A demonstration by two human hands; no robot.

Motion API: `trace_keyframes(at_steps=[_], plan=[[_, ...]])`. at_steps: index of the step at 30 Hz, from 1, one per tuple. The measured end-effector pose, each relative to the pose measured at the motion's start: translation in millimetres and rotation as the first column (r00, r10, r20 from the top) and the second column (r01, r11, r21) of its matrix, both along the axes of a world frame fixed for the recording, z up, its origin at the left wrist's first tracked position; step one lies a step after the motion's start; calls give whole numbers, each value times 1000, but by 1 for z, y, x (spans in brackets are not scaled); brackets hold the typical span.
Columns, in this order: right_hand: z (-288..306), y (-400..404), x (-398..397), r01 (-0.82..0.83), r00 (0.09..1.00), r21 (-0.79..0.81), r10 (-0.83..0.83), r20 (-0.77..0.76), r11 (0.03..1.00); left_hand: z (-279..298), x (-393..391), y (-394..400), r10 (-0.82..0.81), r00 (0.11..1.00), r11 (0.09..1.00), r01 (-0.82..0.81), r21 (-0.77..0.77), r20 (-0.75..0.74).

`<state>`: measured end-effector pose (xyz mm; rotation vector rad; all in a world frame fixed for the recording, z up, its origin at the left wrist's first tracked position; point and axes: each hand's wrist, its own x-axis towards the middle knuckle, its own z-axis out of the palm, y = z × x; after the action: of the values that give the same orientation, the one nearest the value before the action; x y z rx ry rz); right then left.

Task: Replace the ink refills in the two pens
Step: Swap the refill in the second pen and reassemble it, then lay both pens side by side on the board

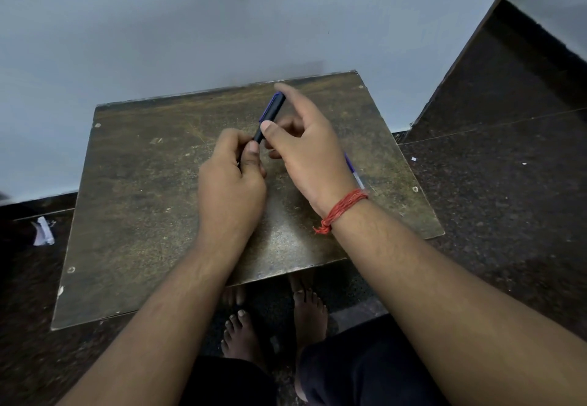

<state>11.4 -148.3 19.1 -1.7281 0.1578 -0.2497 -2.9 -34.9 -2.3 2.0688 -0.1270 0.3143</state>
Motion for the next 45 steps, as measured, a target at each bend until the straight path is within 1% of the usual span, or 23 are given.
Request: trace_keyframes(at_steps=[3,7,9,12,13,15,16,18,20,21,22,24,28,31,33,36,38,41,45], plan=[[1,5,-3,43,999,-81,-46,-25,996,0,1,-1,28,999,999,-29,25,30],[3,8,-5,39,997,-96,-44,-56,995,-1,-1,-3,42,997,994,-48,98,62],[4,9,-5,42,996,-98,-49,-71,994,-1,-2,-3,25,996,988,-38,152,85],[4,6,-4,54,996,-108,-62,-71,993,1,-2,-3,-43,994,976,19,218,104],[5,4,-4,72,995,-141,-81,-57,987,3,-2,-3,-65,992,968,37,247,107],[7,-2,-2,116,993,-271,-121,-1,955,7,-2,-2,-74,991,958,39,283,112],[8,-5,-2,126,992,-364,-123,31,923,9,0,0,-57,991,958,21,285,118],[10,-12,-3,106,994,-572,-97,47,813,9,6,10,5,993,955,-41,295,122],[7,-14,-6,53,998,-750,-63,15,660,5,14,21,65,995,925,-89,371,77],[5,-13,-6,24,999,-812,-44,-2,583,2,17,25,86,996,899,-93,428,36],[3,-11,-7,3,1000,-854,-24,-11,520,-1,20,28,101,995,869,-85,487,-7],[-1,-4,-6,-3,1000,-899,2,-3,437,-8,21,30,115,992,814,-60,578,-59],[-8,0,-4,26,1000,-939,-12,23,342,-13,23,30,117,991,763,-45,645,-69],[-9,-1,-3,11,1000,-939,-8,9,345,-14,23,31,126,988,752,-38,658,-88],[-6,-4,-3,16,1000,-921,-12,12,390,-14,23,31,126,988,754,-34,656,-94],[3,-18,-4,57,997,-881,-65,30,469,-14,24,31,124,987,760,-29,650,-101],[6,-31,-7,39,996,-867,-89,-6,497,-14,24,30,120,987,760,-23,650,-106],[6,-43,-15,-26,990,-874,-107,-89,484,-13,23,30,115,987,759,-14,651,-113],[4,-38,-23,-114,978,-877,-102,-182,466,-10,20,29,110,988,760,-13,649,-109]])
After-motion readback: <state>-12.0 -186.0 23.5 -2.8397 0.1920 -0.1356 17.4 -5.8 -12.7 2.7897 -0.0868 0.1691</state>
